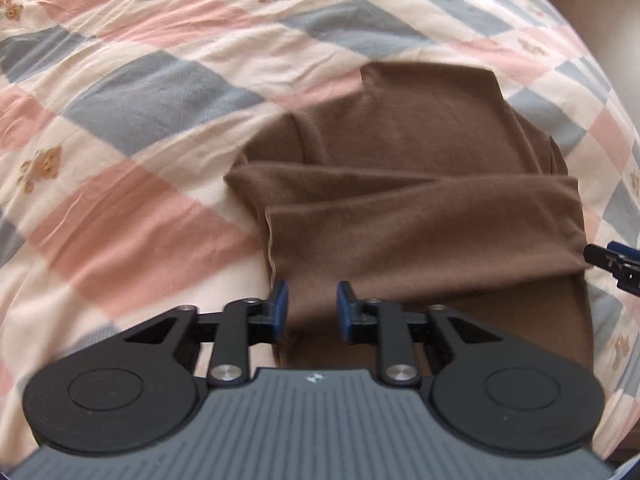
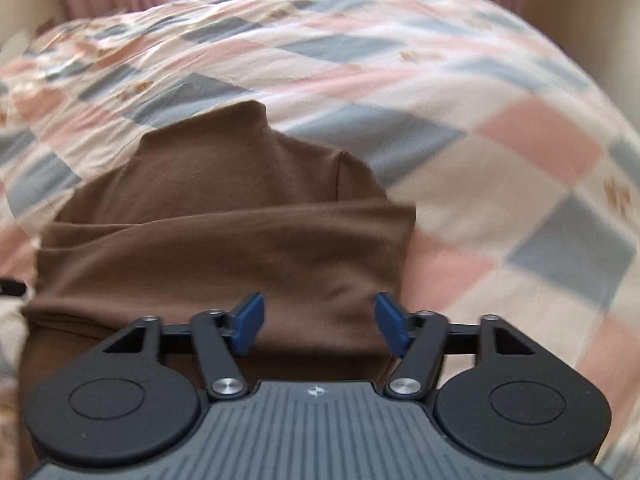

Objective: Fold clothes

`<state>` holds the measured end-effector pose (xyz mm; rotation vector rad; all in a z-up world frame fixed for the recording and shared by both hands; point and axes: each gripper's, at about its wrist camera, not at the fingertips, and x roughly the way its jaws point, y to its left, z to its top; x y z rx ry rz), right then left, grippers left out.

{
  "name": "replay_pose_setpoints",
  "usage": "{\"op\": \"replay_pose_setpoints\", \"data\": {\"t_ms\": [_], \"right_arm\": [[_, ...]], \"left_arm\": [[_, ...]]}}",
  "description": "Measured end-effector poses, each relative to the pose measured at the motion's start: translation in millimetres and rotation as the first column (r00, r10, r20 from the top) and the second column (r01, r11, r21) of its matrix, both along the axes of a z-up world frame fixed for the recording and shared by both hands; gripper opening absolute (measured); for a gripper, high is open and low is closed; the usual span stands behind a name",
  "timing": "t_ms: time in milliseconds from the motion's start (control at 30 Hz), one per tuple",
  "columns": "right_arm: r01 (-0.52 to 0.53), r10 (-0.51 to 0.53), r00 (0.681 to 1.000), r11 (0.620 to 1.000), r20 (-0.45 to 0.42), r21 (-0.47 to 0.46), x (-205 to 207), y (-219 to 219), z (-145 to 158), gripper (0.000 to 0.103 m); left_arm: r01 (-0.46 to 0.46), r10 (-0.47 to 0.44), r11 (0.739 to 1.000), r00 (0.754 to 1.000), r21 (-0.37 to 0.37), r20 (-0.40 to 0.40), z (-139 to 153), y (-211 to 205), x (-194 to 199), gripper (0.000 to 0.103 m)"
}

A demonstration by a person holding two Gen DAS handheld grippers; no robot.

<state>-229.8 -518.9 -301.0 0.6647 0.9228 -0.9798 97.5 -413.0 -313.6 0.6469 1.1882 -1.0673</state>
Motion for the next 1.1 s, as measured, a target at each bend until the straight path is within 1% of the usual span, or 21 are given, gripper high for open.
{"op": "replay_pose_setpoints", "data": {"t_ms": [133,167,233,300,433,600,800,933,1100], "right_arm": [[0.044,-0.045,0.999,0.997,0.011,0.058,-2.7,16.2,-0.3,0.069],[0.049,-0.050,0.999,0.996,0.009,0.074,-3.3,19.8,-0.9,0.069],[0.033,-0.034,0.999,0.996,0.007,0.081,-4.7,26.0,-0.2,0.070],[0.006,-0.007,1.000,0.997,0.004,0.074,-6.5,31.8,1.4,0.073],[-0.038,0.037,0.999,0.997,0.006,0.061,-18.2,39.1,6.9,0.074],[-0.091,0.090,0.996,0.995,0.028,0.047,-37.8,44.8,15.2,0.074],[-0.149,0.147,0.987,0.989,0.063,0.025,-57.7,47.2,26.8,0.074],[-0.172,0.170,0.983,0.984,0.065,0.036,-64.6,46.6,21.9,0.074],[-0.185,0.181,0.981,0.981,0.068,0.055,-69.3,46.3,10.0,0.075]], "left_arm": [[-0.004,0.002,0.998,0.999,0.063,0.039,6.8,9.8,-19.0,0.029],[-0.007,0.004,0.998,0.999,0.068,0.040,7.5,13.8,-23.2,0.029],[-0.013,0.009,0.997,0.999,0.078,0.042,8.8,21.9,-31.4,0.029],[-0.022,0.018,0.997,0.998,0.080,0.057,10.0,30.2,-40.9,0.030],[-0.053,0.046,0.995,0.995,0.089,0.085,10.9,45.7,-61.5,0.031],[-0.088,0.079,0.993,0.990,0.083,0.115,18.2,64.4,-83.4,0.032],[-0.123,0.113,0.990,0.985,0.074,0.131,24.1,72.4,-104.5,0.033],[-0.122,0.111,0.990,0.984,0.077,0.138,23.8,72.5,-116.9,0.034],[-0.119,0.105,0.988,0.984,0.094,0.145,14.7,71.6,-123.4,0.035]]}}
